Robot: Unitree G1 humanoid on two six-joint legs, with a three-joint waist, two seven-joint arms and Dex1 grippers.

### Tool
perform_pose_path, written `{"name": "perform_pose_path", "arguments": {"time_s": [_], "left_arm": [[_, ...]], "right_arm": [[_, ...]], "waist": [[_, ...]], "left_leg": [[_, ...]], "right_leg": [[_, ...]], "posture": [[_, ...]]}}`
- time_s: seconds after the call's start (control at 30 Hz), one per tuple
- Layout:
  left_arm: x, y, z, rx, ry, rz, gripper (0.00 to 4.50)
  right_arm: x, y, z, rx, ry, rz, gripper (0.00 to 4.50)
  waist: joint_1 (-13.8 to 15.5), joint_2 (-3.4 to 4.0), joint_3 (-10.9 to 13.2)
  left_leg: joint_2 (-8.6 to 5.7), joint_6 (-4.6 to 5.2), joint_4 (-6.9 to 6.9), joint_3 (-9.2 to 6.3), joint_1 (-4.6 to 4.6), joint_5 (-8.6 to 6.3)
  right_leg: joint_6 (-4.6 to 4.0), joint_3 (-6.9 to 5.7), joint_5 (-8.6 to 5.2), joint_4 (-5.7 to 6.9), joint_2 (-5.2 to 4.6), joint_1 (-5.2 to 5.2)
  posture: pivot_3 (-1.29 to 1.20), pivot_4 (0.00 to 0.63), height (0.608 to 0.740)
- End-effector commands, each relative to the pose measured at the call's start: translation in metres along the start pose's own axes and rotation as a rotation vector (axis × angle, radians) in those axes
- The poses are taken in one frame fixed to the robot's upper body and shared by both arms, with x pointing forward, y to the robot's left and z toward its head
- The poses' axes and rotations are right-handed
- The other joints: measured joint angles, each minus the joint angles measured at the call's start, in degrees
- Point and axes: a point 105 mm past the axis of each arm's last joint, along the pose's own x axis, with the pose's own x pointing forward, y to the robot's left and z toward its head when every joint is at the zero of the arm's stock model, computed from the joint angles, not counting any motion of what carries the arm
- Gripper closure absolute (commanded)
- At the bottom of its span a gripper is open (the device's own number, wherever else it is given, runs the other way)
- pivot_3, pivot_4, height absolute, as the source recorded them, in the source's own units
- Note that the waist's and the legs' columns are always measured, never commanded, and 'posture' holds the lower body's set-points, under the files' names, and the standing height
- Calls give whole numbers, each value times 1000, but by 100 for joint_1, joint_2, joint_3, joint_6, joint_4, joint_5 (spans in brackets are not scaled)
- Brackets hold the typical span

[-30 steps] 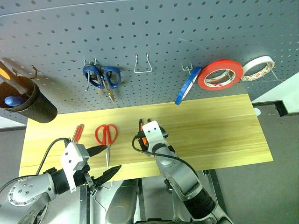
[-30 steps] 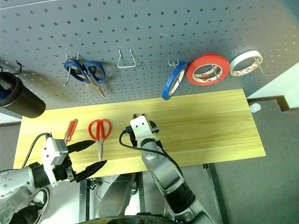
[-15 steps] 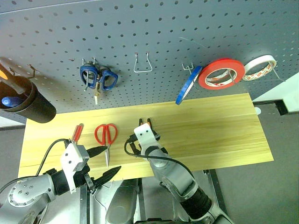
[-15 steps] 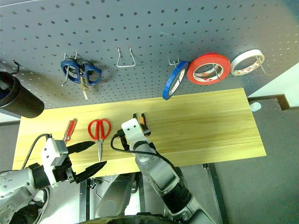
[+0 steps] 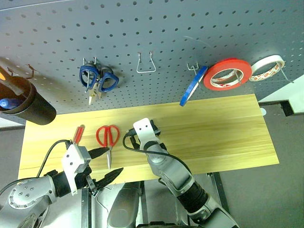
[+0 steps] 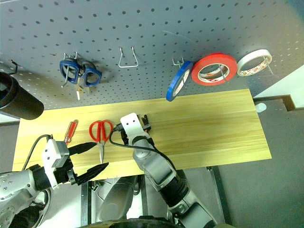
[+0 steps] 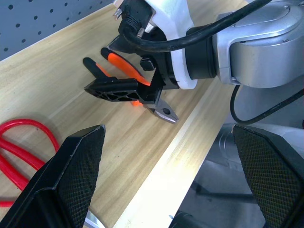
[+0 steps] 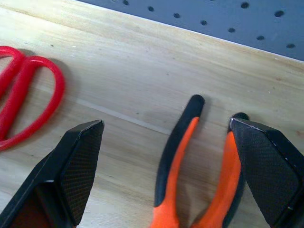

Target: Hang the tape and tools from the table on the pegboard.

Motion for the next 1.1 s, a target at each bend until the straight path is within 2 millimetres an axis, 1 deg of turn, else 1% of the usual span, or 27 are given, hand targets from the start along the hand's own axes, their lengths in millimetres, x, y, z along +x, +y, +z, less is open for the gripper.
{"name": "perform_pose_path", "arguments": {"time_s": [0.03, 0.27, 0.43, 0.73, 1.1], "left_arm": [[0, -4, 4, 19, -5, -18, 37], [1, -3, 6, 22, -8, -28, 37], [1, -4, 5, 21, -4, -33, 37], [1, -5, 5, 19, -1, -37, 37], [1, -5, 6, 19, -2, -37, 37]], "right_arm": [[-10, 34, 14, 132, -17, 65, 45], [-10, 29, 5, 137, 22, 30, 45], [-9, 28, -5, 131, 84, 24, 45], [-8, 21, -13, 111, 138, -7, 45], [-8, 21, -27, 112, 234, -9, 45]], "waist": [[-4, 2, 1], [1, 3, 11], [-1, 4, 38], [0, 2, 66], [1, 5, 69]], "left_leg": [[1, 0, 0, 1, 0, 0], [1, -1, 0, 3, 0, 0], [2, -1, 0, 3, 0, 0], [2, -1, 0, 4, 0, 0], [2, -1, 0, 4, 0, 0]], "right_leg": [[0, 0, 0, 1, 1, -1], [0, 0, 0, 2, 0, -2], [0, 0, 0, 2, 0, -2], [0, 0, 0, 2, 0, -2], [0, 1, 0, 2, 0, -2]], "posture": [[91, 469, 727], [90, 474, 727], [90, 478, 727], [88, 481, 727], [86, 487, 727]]}}
